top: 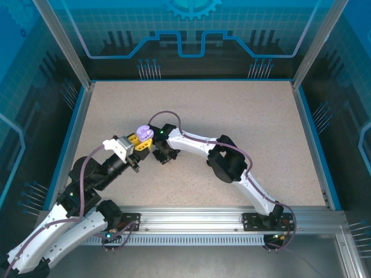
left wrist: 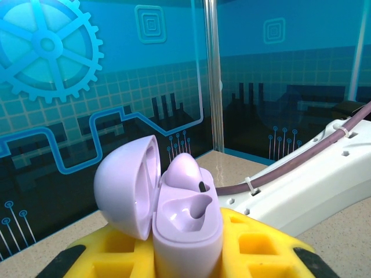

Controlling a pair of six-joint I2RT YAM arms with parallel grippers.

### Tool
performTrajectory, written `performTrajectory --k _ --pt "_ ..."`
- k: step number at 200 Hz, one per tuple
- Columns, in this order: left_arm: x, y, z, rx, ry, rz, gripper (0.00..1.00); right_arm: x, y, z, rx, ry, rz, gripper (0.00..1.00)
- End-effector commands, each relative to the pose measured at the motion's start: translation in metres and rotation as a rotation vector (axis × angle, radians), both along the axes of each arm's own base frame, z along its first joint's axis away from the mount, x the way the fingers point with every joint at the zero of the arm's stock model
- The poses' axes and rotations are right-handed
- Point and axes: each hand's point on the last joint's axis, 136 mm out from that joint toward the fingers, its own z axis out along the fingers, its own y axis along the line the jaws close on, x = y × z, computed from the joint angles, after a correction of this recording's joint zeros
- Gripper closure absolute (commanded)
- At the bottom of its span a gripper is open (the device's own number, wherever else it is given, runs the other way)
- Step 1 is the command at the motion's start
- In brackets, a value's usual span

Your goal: Insert the wireless bluetooth earbuds into the charging case

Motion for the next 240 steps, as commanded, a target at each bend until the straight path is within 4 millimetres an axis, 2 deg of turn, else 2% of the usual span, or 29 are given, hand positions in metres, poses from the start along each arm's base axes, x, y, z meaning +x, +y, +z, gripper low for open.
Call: performTrajectory --k 1,63,110,115,138,152,158,195,196,240 --pt "0.001 0.006 0.011 -0.029 -0.018 0.028 1.0 -0.027 -0.027 -0.018 -0.123 0.076 0.032 0.7" --pt "0.003 0.005 0.011 -0.026 -0.014 0.031 1.0 -0.028 -0.032 -0.026 -0.131 0.094 0.031 0.73" --pt "0.004 0.005 0.009 -0.021 -0.011 0.033 1.0 -0.027 -0.032 -0.013 -0.06 0.09 0.019 0.76" --pt "0.005 0.005 0.009 -0.019 -0.01 0.035 1.0 -0.025 -0.03 -0.001 -0.029 0.071 0.02 0.76" --pt "0.006 0.003 0.006 -0.019 -0.006 0.034 1.0 -0.02 -0.037 0.015 0.023 0.032 0.01 0.76" --pt "0.008 0.001 0.004 -0.021 0.001 0.029 1.0 -0.016 -0.041 0.032 0.077 0.001 0.0 0.76" --pt "0.009 0.0 0.003 -0.023 0.006 0.027 1.0 -0.015 -0.045 0.036 0.09 -0.01 -0.006 0.76" --pt "0.017 -0.014 -0.01 -0.047 0.063 -0.016 1.0 -0.01 -0.073 0.091 0.237 -0.137 -0.041 0.76" --pt "0.017 -0.015 -0.01 -0.049 0.065 -0.018 1.0 -0.01 -0.074 0.097 0.251 -0.147 -0.041 0.76" --pt "0.032 -0.039 -0.027 -0.067 0.133 -0.081 1.0 -0.019 -0.112 0.181 0.462 -0.319 -0.026 0.76"
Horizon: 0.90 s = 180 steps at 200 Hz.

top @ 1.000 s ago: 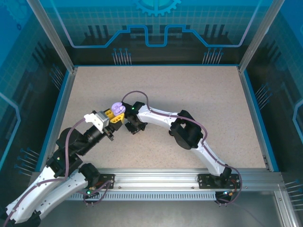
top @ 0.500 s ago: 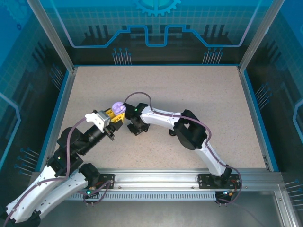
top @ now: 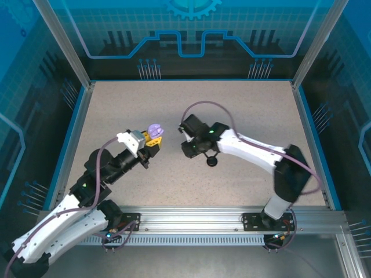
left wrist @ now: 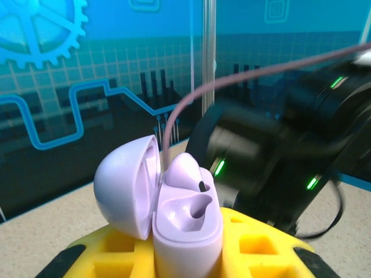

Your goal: Insert the wireless bluetooth earbuds into the charging case

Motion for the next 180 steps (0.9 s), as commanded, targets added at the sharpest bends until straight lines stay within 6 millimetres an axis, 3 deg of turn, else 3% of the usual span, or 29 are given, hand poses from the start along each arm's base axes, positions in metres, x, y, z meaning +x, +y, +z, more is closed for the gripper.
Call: performTrajectory --k 1,45,96,138,180 --pt "0.004 -0.012 0.004 -0.063 0.01 -0.047 1.0 -0.002 -0.008 0.048 0.134 -0.127 0.036 0.76" --pt "0.013 -0.041 -0.009 -0.067 0.061 -0.148 1.0 -0.029 -0.033 0.142 0.325 -0.393 0.135 0.76" --pt "0.01 -0.068 -0.016 -0.078 0.074 -0.289 1.0 -0.066 -0.036 0.223 0.536 -0.609 0.283 0.76" --pt "0.003 -0.08 -0.015 -0.099 0.068 -0.381 1.0 -0.086 -0.011 0.254 0.609 -0.714 0.422 0.76" --pt "-0.001 -0.084 -0.013 -0.11 0.076 -0.414 1.0 -0.081 0.011 0.256 0.576 -0.734 0.474 0.76"
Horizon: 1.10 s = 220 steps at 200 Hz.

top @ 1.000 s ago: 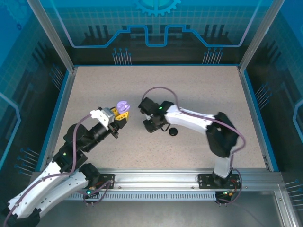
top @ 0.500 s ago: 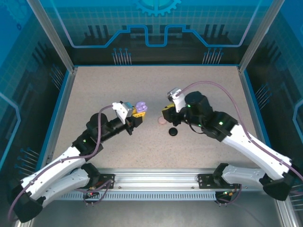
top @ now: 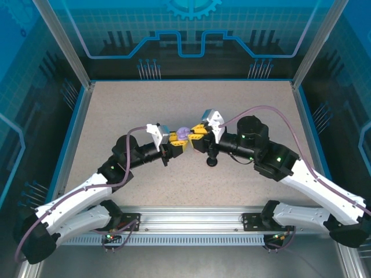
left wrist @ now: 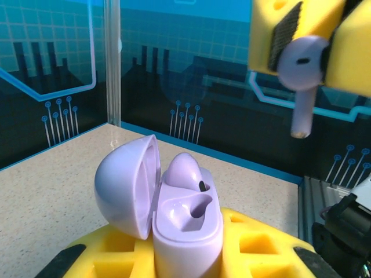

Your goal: Insert the wireless bluetooth earbuds into the charging case

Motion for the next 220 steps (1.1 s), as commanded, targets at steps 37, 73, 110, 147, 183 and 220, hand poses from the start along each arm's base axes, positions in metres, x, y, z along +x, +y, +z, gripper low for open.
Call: performTrajectory --k 37,73,110,147,183,220 --pt "-0.01 -0.002 0.011 -0.043 -0.023 -0.055 1.0 0.007 0.022 0.02 0.004 -0.084 0.03 0.76" --pt "-0.01 -0.001 0.012 -0.046 -0.02 -0.056 1.0 0.011 0.025 0.016 -0.009 -0.082 0.023 0.76" --pt "-0.011 0.0 0.015 -0.049 -0.021 -0.052 1.0 0.012 0.025 0.007 -0.032 -0.061 0.021 0.76" --pt "-0.01 0.0 0.016 -0.05 -0.021 -0.047 1.0 0.011 0.025 -0.004 -0.053 -0.039 0.022 0.76" --pt "-0.009 0.0 0.016 -0.05 -0.017 -0.046 1.0 0.013 0.025 -0.012 -0.075 -0.028 0.011 0.76" --pt "-0.009 -0.001 0.016 -0.05 -0.016 -0.047 1.0 0.014 0.027 -0.019 -0.094 -0.019 0.011 0.76"
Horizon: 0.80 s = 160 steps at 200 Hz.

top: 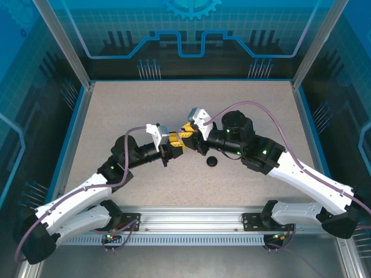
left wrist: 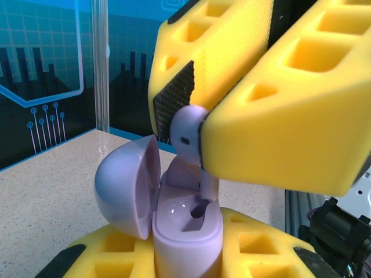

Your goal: Insert the wireless bluetooth earbuds into the charging case

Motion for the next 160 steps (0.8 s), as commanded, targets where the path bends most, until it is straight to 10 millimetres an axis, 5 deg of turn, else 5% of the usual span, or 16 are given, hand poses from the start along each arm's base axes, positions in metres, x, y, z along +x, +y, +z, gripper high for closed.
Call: performTrajectory --k 1,160 --pt "-0.003 0.001 0.011 -0.028 -0.014 -0.016 1.0 -0.001 0.003 -0.005 -0.02 0.0 -0.003 0.76" --pt "0.001 -0.002 0.004 -0.043 0.063 -0.012 1.0 0.005 0.006 0.019 0.052 -0.062 -0.018 0.78"
